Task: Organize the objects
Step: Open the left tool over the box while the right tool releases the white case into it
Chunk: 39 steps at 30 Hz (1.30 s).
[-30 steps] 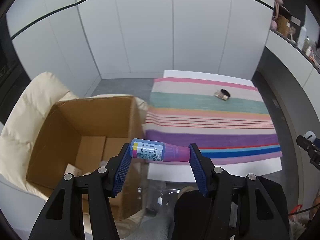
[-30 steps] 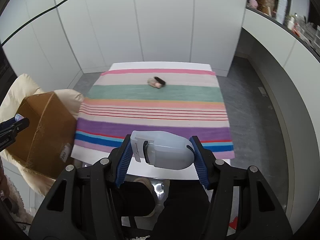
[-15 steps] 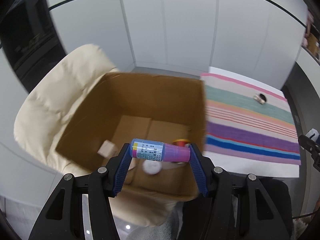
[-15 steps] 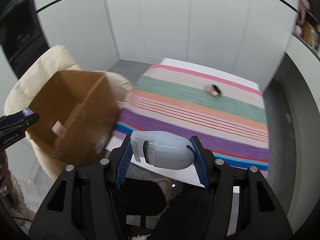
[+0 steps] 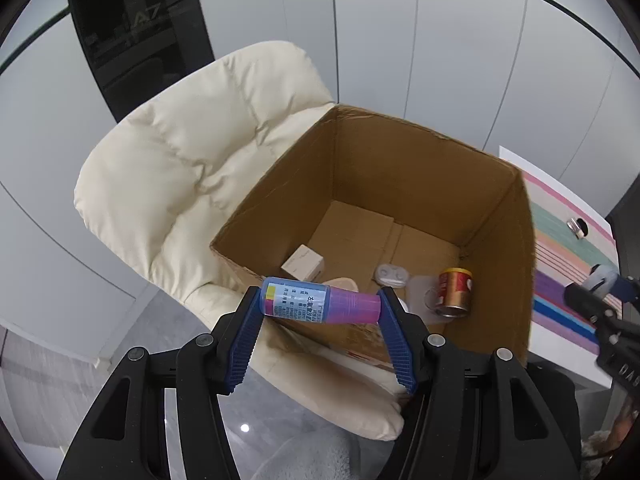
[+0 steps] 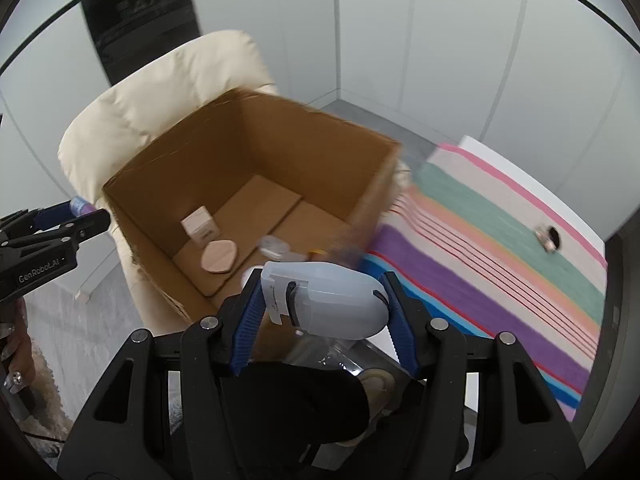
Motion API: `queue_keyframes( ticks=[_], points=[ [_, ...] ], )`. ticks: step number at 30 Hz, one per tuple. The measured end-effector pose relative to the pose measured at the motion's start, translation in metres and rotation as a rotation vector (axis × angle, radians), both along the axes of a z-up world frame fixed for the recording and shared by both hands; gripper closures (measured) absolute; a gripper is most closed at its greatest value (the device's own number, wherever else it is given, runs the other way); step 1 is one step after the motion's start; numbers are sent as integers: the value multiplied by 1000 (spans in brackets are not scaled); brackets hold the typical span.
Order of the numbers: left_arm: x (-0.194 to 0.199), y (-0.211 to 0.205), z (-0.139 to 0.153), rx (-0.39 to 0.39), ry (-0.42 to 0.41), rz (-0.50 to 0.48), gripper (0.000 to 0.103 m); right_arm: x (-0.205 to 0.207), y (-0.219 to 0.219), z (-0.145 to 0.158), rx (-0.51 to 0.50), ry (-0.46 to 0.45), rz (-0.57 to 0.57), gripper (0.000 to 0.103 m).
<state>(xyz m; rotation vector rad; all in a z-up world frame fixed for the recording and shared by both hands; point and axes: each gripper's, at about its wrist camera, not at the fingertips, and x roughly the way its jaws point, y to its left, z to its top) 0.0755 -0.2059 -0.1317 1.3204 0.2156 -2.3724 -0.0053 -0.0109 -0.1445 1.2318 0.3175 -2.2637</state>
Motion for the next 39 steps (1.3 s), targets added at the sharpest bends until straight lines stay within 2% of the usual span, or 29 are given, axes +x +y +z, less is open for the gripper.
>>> queue_keyframes(
  ticks=[7,16,17,18,19,20,24,39],
  points=[
    [-29,-3,-8,-15,8,-26,44,-16,-46,-18,28,-15,71,44],
    [-69,-12,-18,-24,41,-61,43,-46,-75,-35,39,-21,81,44],
    [-71,-14,-19,-15,46,-65,40,-49,-77,-35,32,-19,82,39],
    [-73,-16,-21,-10,39,-65,30,-50,-77,-35,26,-19,83,30],
    [-74,-18,-23,-2,28,-61,26,-52,-78,-36,25,-17,77,7],
    [-74,-20,-24,8,25,-55,18,-52,-78,-35,21,-8,66,0],
    [-73,-25,-27,42,15,-38,16,-54,-75,-33,-12,-4,59,0],
    [-69,-17,-22,29,25,-73,16,-52,-54,-29,-23,-11,11,0]
  ],
)
